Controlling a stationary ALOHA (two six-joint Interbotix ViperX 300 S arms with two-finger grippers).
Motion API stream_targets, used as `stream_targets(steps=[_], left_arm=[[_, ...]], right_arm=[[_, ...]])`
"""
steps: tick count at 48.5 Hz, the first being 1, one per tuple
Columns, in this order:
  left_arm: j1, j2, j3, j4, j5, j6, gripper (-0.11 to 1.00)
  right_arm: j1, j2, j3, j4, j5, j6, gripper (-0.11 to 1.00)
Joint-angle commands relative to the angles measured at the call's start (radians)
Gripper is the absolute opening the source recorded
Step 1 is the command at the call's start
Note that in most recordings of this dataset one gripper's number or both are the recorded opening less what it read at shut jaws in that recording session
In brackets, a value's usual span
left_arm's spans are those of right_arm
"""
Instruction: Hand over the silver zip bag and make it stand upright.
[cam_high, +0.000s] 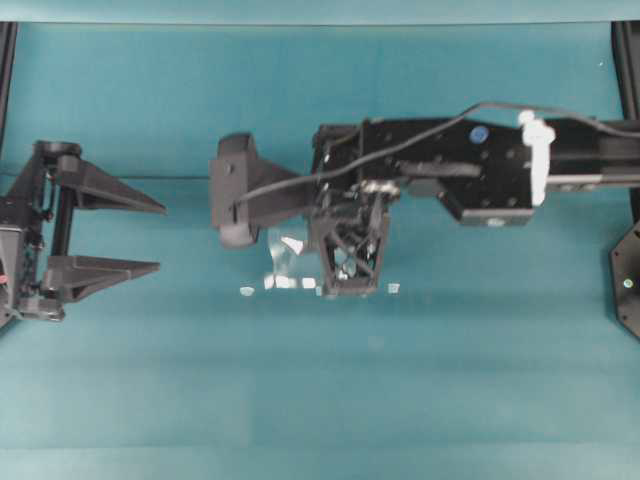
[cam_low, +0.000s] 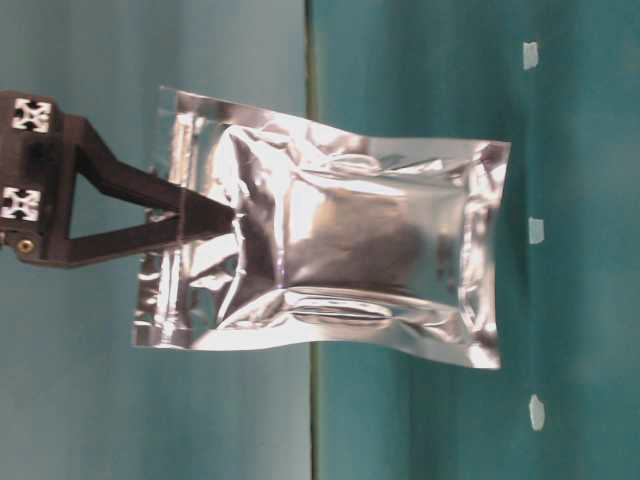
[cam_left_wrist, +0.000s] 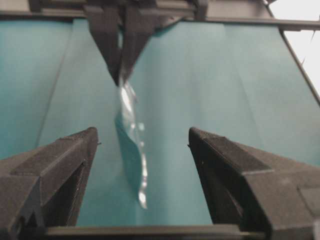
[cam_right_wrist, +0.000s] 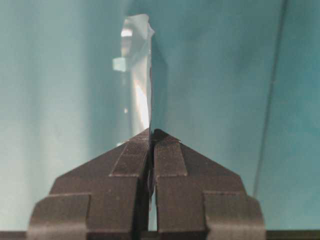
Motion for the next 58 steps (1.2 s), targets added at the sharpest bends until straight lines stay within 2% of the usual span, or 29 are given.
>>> stream_targets(steps=[1, 42, 51, 58], left_arm=[[0.002, -0.003, -0.009, 0.003, -0.005, -0.002, 0.82], [-0.002, 0.0, 0.0, 0.003, -0.005, -0.015, 0.82], [-0.002, 0.015, 0.035, 0.003, -0.005, -0.081, 0.82], [-0.005, 0.038, 0.078, 0.003, -0.006, -0.144, 0.87]], right_arm=[[0.011, -0.014, -0.028, -0.002, -0.002, -0.011, 0.06], [0.021, 0.023, -0.02, -0.002, 0.028, -0.012, 0.06], [0.023, 0.029, -0.02, -0.003, 0.023, -0.012, 0.06], [0.023, 0.031, -0.02, -0.002, 0.018, -0.012, 0.06]])
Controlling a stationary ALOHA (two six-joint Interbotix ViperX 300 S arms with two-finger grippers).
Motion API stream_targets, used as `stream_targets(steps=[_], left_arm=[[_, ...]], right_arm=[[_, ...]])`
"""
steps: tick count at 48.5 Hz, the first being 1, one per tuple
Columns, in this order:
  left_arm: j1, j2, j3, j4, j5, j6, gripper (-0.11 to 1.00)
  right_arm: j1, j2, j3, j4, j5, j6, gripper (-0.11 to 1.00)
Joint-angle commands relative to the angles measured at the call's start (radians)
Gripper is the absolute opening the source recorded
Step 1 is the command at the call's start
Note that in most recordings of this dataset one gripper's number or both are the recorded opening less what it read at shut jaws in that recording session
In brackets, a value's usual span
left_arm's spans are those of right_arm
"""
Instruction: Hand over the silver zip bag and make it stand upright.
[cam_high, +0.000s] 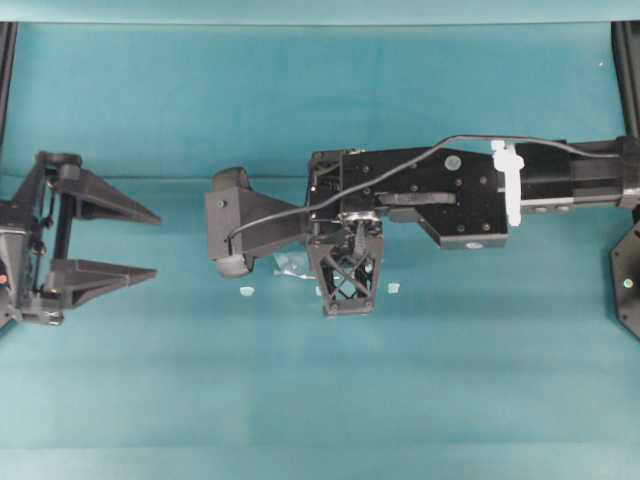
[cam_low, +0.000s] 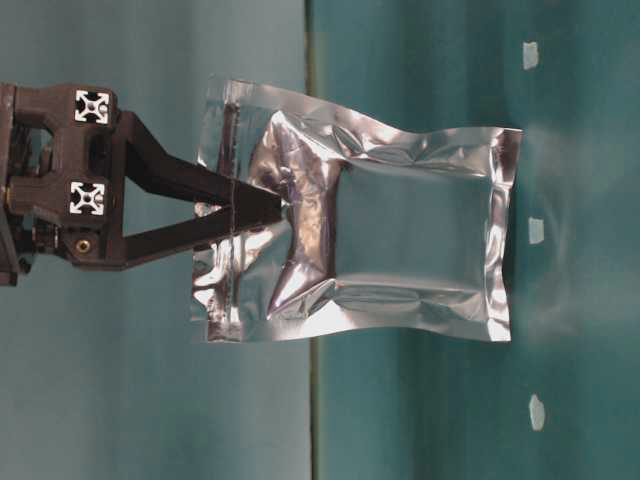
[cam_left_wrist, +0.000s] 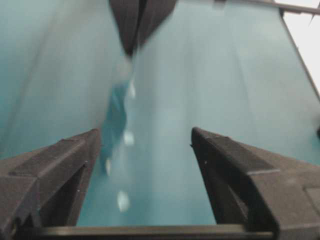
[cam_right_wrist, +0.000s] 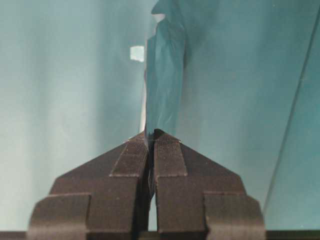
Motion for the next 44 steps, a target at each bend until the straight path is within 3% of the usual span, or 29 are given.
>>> stream_targets(steps=[1, 8, 24, 44], left_arm=[[-0.005, 0.018, 0.009, 0.003, -0.006, -0.02, 0.88], [-0.005, 0.066, 0.035, 0.002, -0.006, -0.034, 0.93], [-0.005, 0.216, 0.035, 0.003, -0.029, -0.029, 0.93], [0.048, 0.466, 0.109, 0.002, -0.437, -0.005, 0.93]], right_arm=[[0.003, -0.012, -0.02, -0.003, -0.005, -0.011, 0.06], [0.003, -0.011, -0.02, -0.003, -0.006, -0.012, 0.06], [0.003, -0.005, -0.02, -0.002, -0.009, -0.015, 0.06], [0.005, -0.012, 0.015, -0.002, -0.035, -0.003, 0.06]])
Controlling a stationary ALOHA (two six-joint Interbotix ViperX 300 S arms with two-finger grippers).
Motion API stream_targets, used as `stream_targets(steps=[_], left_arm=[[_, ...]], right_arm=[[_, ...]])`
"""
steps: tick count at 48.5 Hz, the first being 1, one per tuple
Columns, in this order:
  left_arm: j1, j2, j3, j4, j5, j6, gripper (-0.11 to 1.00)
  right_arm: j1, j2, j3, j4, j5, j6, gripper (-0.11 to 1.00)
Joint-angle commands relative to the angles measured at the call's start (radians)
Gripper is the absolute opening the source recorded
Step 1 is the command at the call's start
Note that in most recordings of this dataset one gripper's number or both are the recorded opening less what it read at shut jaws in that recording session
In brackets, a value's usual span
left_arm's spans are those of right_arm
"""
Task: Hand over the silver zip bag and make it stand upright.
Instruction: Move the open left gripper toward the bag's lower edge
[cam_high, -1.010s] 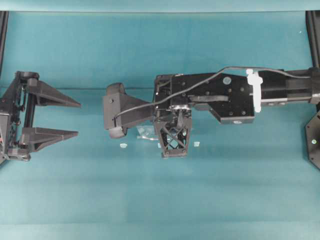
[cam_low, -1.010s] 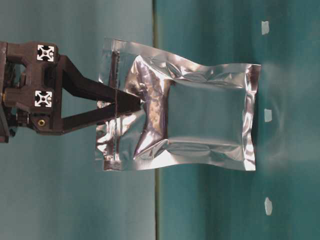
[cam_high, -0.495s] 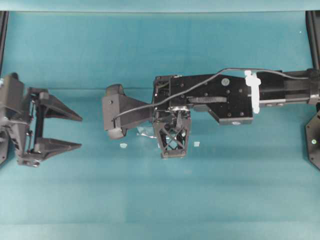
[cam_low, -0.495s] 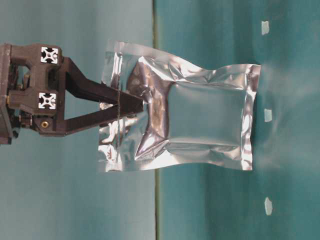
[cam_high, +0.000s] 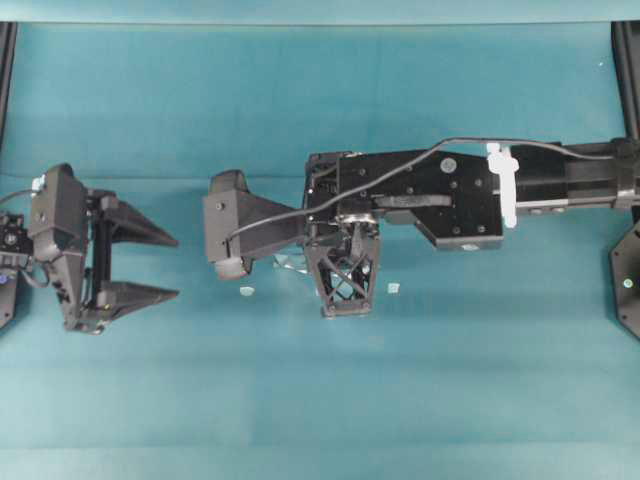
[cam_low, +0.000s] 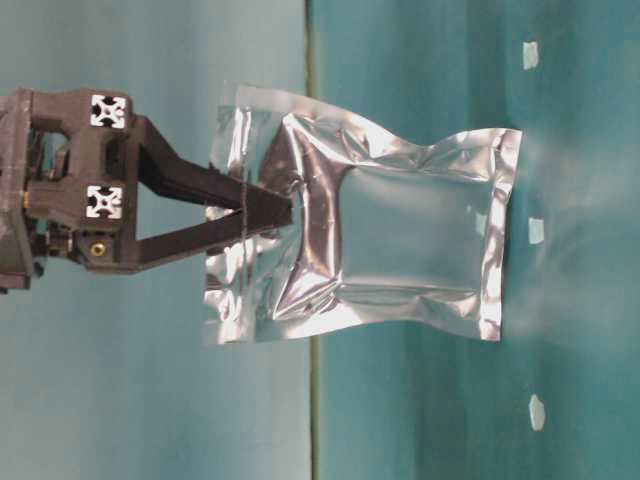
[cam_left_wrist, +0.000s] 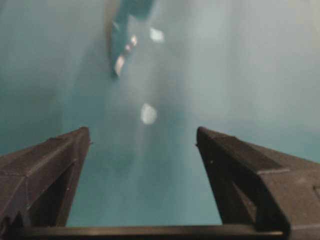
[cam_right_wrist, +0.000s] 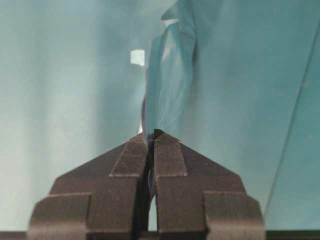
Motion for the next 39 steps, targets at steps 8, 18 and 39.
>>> stream_targets(steps=[8, 18, 39], left_arm=[[0.003, 0.186, -0.051, 0.003, -0.166, 0.044, 0.93], [0.006, 0.35, -0.121, 0.003, -0.255, 0.057, 0.93], [0.023, 0.469, -0.275, 0.003, -0.267, 0.107, 0.93]], right_arm=[[0.003, -0.031, 0.018, -0.002, -0.041, 0.003, 0.06], [0.003, -0.032, 0.023, -0.003, -0.043, 0.002, 0.06], [0.017, -0.031, 0.02, -0.003, -0.046, -0.015, 0.06]])
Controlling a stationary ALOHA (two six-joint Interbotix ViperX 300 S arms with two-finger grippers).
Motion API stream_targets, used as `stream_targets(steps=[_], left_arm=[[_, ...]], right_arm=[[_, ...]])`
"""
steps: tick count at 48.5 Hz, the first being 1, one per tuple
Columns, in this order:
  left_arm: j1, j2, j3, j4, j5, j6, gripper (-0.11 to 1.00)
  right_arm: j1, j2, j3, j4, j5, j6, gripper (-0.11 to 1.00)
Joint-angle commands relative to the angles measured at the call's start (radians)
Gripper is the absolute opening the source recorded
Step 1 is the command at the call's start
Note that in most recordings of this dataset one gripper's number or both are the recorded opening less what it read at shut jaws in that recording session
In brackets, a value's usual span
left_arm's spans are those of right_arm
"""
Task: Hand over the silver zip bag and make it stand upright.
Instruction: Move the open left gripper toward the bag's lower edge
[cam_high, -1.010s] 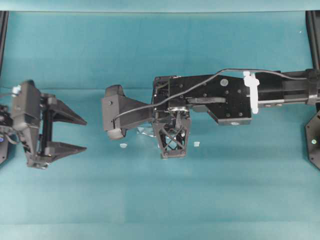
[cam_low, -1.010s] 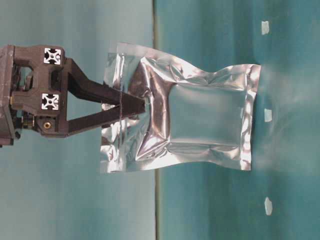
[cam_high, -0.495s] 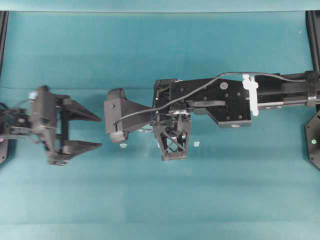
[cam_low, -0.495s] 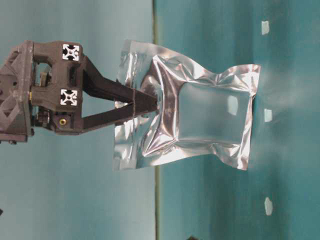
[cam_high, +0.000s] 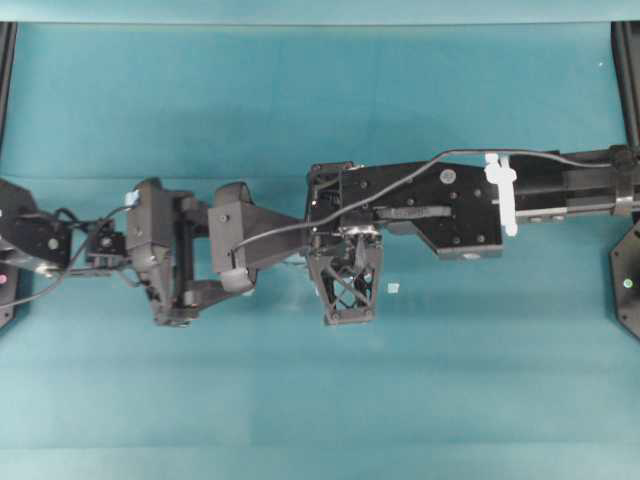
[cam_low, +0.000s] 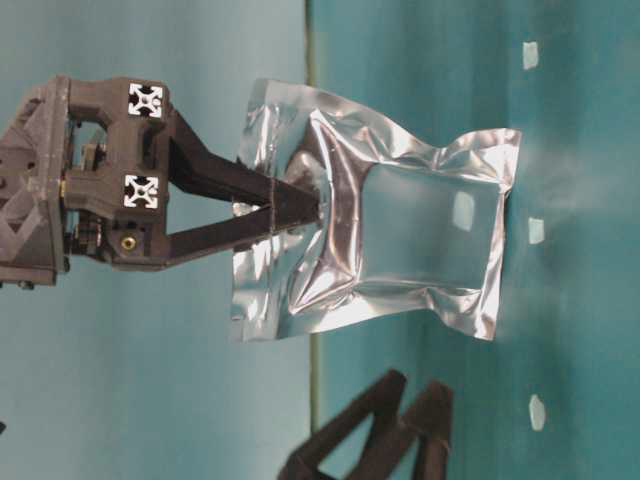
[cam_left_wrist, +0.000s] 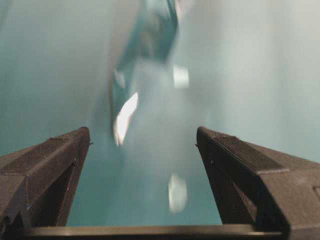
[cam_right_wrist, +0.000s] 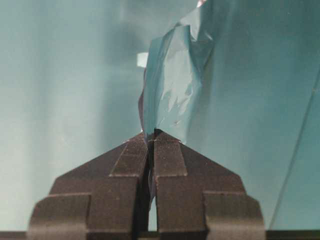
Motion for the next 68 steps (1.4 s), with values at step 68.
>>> stream_targets(steps=[68], left_arm=[[-0.012, 0.158, -0.198, 0.002, -0.018, -0.017, 0.93]], right_arm=[[0.002, -0.067, -0.032, 0.002, 0.0, -0.057, 0.06]])
